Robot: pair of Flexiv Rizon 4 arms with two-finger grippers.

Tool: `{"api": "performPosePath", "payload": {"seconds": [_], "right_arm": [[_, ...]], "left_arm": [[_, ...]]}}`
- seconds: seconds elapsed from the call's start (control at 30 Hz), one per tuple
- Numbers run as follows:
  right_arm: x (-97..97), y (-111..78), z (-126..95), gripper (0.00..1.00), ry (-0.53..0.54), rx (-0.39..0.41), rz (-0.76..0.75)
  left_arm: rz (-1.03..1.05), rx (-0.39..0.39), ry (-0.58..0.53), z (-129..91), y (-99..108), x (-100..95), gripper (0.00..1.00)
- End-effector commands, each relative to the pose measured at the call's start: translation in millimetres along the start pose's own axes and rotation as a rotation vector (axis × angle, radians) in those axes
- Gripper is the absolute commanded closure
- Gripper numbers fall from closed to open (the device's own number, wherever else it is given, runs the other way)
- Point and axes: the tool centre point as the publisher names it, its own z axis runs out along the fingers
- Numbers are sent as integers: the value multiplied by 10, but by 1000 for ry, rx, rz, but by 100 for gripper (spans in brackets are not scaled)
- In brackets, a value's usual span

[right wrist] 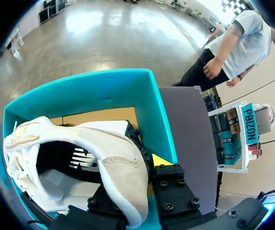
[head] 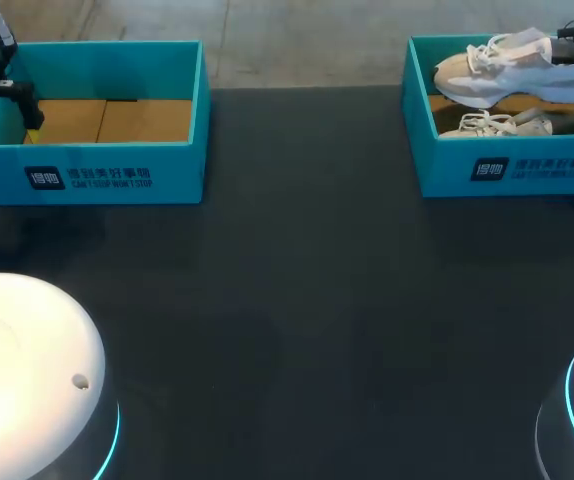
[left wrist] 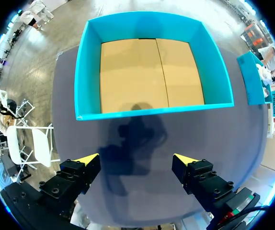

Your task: Take the shoe out of the shoebox, open the shoe tongue, remove and reinsert the insole, then place the shoe into the shoebox

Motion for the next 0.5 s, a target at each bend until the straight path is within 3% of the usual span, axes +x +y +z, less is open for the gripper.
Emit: {"api": "performPosePath", "payload": {"seconds": [0.03, 0.5], "right_arm": [[14, 91, 44, 100, 1, 9, -2], [-33, 207, 194, 100, -1, 17, -4]], "left_arm": [[0, 1, -2, -8, 12, 3, 0], [0, 1, -2, -8, 12, 3, 0]]}}
